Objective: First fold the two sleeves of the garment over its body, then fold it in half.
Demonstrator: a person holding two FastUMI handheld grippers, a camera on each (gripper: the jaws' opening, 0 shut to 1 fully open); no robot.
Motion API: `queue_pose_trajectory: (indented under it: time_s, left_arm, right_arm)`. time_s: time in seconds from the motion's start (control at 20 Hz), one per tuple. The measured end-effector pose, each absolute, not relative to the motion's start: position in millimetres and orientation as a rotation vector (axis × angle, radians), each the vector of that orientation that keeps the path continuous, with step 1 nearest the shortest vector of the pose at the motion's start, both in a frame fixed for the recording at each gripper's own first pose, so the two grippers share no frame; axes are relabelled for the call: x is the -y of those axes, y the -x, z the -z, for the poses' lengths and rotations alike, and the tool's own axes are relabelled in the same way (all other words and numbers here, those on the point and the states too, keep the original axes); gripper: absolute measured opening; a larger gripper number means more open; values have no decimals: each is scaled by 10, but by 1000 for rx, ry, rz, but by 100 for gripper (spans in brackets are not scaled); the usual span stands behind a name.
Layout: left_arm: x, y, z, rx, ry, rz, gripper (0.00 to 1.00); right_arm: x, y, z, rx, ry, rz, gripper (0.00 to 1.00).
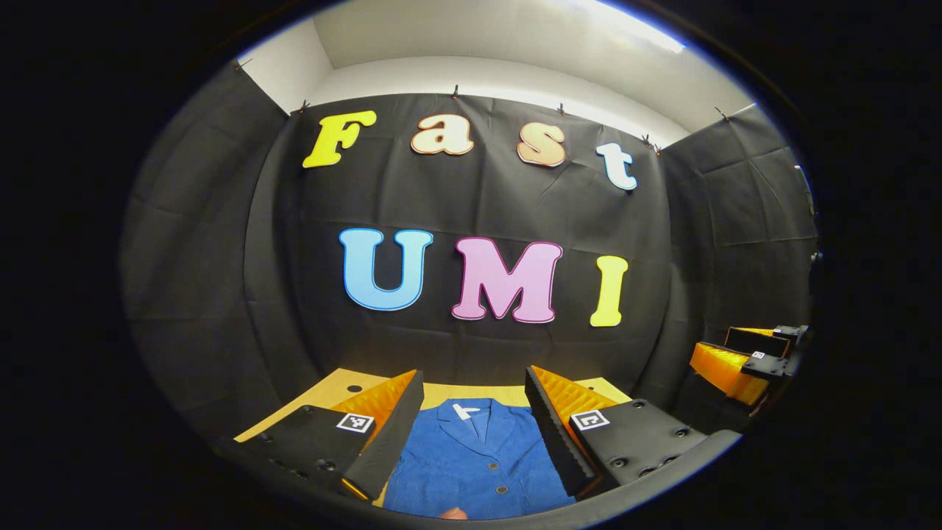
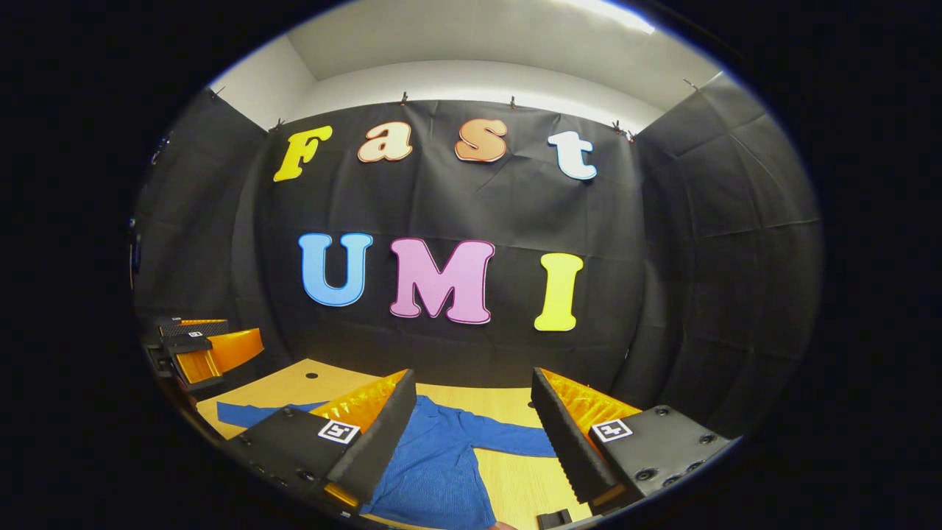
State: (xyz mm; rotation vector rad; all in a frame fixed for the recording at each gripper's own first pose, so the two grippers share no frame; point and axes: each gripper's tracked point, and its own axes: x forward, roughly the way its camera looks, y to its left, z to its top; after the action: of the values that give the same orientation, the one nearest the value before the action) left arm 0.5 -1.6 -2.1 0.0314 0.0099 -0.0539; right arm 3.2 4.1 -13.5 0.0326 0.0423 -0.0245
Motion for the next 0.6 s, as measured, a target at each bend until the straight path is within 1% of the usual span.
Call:
queue_pose_trajectory:
  time_s: [0.05, 0.1, 0.35, 0.4, 0.45, 0.5, 0.55, 0.6]
  left_arm:
    - [21, -18, 28, -12, -36, 53, 80]
    - [22, -25, 22, -12, -37, 52, 80]
    - [17, -78, -35, 8, -49, 54, 80]
    - [9, -89, -33, 9, -51, 52, 80]
    - [2, -108, -14, 7, -52, 53, 79]
    - [-10, -125, -6, 5, -53, 54, 80]
    - [-33, -135, 8, 4, -57, 54, 79]
    - [-64, -150, 5, 3, -62, 51, 80]
  right_arm:
    - [-40, -33, 140, -43, -32, 25, 98]
    - [-44, -43, 149, -47, -34, 25, 99]
    - [-65, -90, 198, -54, -30, 30, 98]
    - [-36, -98, 204, -49, -21, 40, 95]
    - [-4, -110, 186, -38, -14, 53, 99]
    - [13, -127, 164, -29, -15, 65, 95]
    - [13, -145, 163, -26, -22, 70, 95]
    - [4, -167, 184, -29, -29, 73, 98]
